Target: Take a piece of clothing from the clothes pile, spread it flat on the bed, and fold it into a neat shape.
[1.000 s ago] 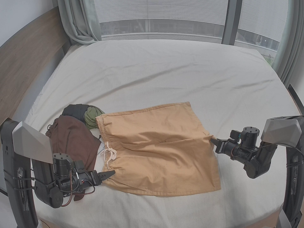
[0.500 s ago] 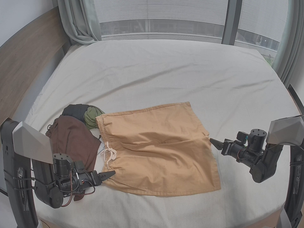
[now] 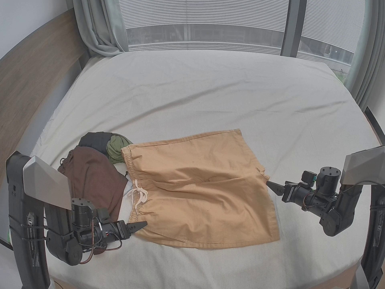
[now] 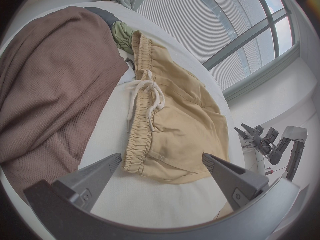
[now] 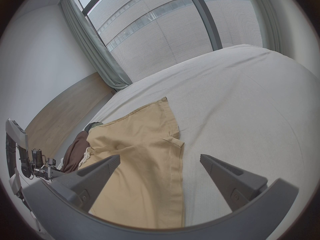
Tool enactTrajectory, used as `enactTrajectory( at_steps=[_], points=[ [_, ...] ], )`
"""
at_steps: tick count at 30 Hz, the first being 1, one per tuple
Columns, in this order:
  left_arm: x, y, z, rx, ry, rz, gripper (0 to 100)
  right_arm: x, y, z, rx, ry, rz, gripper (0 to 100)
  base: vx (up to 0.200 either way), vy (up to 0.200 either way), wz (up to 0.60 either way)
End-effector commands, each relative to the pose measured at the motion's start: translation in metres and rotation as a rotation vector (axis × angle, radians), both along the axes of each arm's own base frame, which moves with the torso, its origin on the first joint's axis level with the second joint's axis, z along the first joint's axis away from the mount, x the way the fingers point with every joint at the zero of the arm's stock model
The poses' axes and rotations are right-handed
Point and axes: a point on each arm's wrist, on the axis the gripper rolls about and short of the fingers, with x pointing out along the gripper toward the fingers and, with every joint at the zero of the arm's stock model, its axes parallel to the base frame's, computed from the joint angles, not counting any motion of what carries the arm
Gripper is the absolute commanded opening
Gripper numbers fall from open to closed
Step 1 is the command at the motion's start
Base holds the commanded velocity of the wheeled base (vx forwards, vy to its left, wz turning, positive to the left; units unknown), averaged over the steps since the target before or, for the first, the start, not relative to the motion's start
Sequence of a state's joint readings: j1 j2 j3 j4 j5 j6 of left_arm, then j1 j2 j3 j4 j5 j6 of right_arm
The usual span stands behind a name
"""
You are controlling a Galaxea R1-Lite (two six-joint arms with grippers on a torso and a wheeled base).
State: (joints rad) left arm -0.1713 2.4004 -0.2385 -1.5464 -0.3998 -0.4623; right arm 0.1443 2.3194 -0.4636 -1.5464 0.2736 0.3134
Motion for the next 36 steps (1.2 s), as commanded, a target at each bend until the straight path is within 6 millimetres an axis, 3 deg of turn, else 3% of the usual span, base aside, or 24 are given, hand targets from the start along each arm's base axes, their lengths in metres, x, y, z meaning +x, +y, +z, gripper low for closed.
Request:
enactTrajectory(
  at_steps=[1,26,27,33,36],
  points=[
    [-0.001,-0.001,-0.007,0.004,0.024,-0.004,100,0.0,-0.001,0.002,0.002,-0.005,-0.003,100,0.0,0.0,0.0],
    [0.004,-0.001,-0.017,0.012,0.035,0.002,100,-0.002,0.001,0.001,0.001,0.002,0.004,100,0.0,0.0,0.0],
    [0.005,-0.001,-0.018,0.012,0.033,0.002,0,-0.002,0.001,0.001,0.001,0.001,0.005,100,0.0,0.0,0.0],
    [0.006,-0.001,-0.019,0.012,0.033,0.003,0,-0.007,0.0,-0.001,-0.004,0.023,0.008,100,0.0,0.0,0.0],
    [0.005,-0.001,-0.019,0.012,0.035,0.003,0,-0.029,-0.001,-0.002,-0.01,0.085,0.042,100,0.0,0.0,0.0]
  ],
)
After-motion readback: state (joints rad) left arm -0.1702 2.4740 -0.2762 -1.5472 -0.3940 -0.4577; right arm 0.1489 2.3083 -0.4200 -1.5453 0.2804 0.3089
